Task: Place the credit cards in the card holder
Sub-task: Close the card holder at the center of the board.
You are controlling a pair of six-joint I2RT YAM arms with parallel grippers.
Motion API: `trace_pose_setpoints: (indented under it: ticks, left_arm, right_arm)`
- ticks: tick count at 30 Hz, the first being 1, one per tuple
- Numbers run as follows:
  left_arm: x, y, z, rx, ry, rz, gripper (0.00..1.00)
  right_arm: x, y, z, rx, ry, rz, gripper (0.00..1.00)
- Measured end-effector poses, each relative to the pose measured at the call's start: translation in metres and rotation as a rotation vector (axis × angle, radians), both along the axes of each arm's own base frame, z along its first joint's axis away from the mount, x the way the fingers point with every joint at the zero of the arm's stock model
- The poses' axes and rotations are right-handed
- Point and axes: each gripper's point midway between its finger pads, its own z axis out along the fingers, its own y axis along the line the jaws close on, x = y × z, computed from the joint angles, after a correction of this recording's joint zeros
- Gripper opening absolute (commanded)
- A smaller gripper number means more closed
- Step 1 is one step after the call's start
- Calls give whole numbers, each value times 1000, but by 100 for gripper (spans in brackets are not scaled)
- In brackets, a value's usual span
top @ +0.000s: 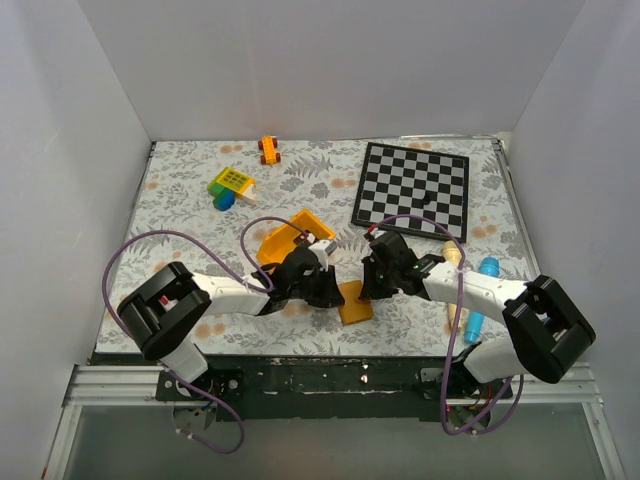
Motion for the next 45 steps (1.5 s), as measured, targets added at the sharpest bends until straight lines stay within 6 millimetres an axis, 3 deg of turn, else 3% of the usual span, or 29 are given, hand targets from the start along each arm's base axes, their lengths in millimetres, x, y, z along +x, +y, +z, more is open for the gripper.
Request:
trace_pose_setpoints:
  ticks: [15, 33, 45]
  left_arm:
    - [-2, -13, -5, -20, 10, -29, 9]
    - [-2, -14, -5, -21, 7, -29, 9]
    - [-1, -14, -5, -20, 6, -27, 8]
  right_arm:
    - [1, 1, 1, -1, 1, 1, 13]
    - [-5, 5, 12, 27, -1, 24, 13]
    - [-8, 5, 2, 9, 29, 29, 14]
